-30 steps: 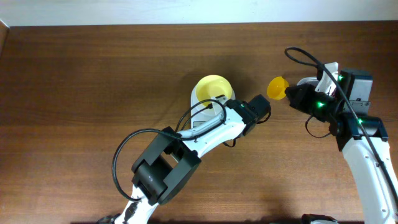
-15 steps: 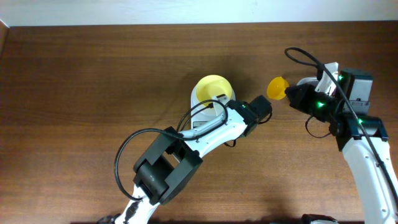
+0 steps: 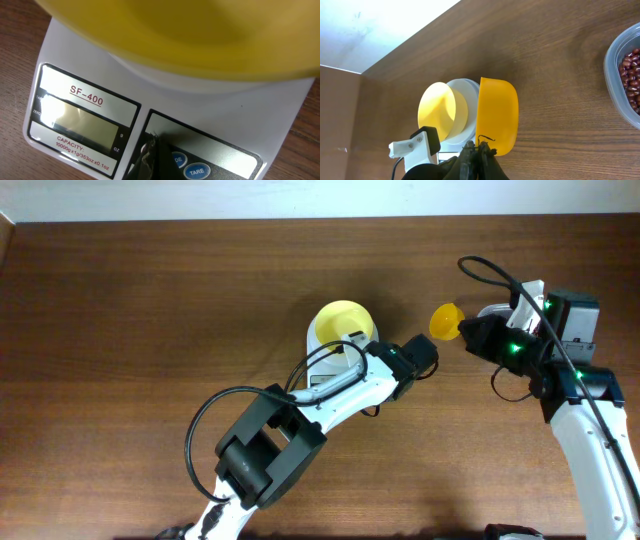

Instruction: Scoop item into bowl and weigh 50g on scale

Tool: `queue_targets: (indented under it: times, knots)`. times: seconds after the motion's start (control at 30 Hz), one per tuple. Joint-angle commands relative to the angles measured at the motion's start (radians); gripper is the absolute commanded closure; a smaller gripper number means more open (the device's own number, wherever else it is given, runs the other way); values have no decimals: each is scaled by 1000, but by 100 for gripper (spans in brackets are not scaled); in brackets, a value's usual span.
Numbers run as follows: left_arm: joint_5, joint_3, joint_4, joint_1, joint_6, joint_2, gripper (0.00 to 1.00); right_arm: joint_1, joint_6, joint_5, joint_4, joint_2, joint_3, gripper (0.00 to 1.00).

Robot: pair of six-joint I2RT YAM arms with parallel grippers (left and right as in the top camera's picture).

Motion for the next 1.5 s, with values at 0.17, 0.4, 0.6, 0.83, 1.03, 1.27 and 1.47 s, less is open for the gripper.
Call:
queue_targets:
  times: [0.17,0.4,0.6,0.83,1.03,1.27,1.47]
  knots:
    - [34,-17,13,24,-14,73,100,-3,-11,11,-6,-18,24,96]
    - [34,-17,11,24,-14,75,100,-3,-11,20,-8,-18,24,96]
    - [34,-17,8,24,-13,92,100,-3,-11,28,-8,-18,24,96]
    - [34,-25,-6,23,-14,93,100,-3,-11,32,-8,-18,24,96]
    - [50,-40,-10,23,-14,93,100,-3,-11,35,-19,-18,24,96]
    - [56,-55,-2,23,-14,93,100,-3,-11,35,-19,-18,24,96]
    - [57,2,-65,23,-14,93,100,-3,-11,43,-19,-18,24,96]
